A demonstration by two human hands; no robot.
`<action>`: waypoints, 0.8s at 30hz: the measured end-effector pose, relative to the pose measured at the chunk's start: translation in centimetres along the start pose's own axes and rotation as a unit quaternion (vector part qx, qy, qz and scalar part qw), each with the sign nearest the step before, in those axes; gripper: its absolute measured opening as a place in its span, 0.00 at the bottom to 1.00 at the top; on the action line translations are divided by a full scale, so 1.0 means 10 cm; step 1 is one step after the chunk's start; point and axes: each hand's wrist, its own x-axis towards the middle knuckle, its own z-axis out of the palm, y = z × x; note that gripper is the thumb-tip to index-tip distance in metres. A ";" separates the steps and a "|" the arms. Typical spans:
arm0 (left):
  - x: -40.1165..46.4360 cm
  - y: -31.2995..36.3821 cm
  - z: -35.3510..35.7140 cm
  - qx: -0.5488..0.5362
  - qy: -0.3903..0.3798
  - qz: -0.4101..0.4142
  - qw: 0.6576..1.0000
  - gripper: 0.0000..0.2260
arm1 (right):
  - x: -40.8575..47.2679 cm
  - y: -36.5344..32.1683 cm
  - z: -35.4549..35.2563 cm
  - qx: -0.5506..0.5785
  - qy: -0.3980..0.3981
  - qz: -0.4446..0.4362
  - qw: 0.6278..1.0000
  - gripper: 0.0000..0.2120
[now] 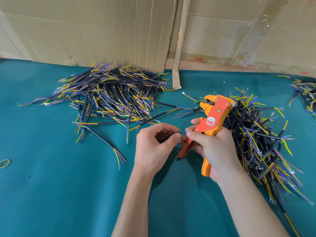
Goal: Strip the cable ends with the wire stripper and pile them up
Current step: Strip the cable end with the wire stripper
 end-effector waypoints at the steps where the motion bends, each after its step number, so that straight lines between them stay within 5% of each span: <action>1: 0.00 0.00 0.00 0.004 0.004 -0.001 1.000 0.06 | 0.00 0.00 0.00 0.001 -0.001 -0.002 1.000 0.11; 11: -0.01 0.06 0.05 -0.002 -0.018 0.005 1.000 0.10 | -0.01 0.00 0.02 0.006 -0.002 -0.009 1.000 0.11; 24: 0.03 -0.04 -0.05 -0.029 -0.012 -0.014 0.999 0.03 | -0.01 0.00 0.02 0.013 0.001 -0.004 1.000 0.10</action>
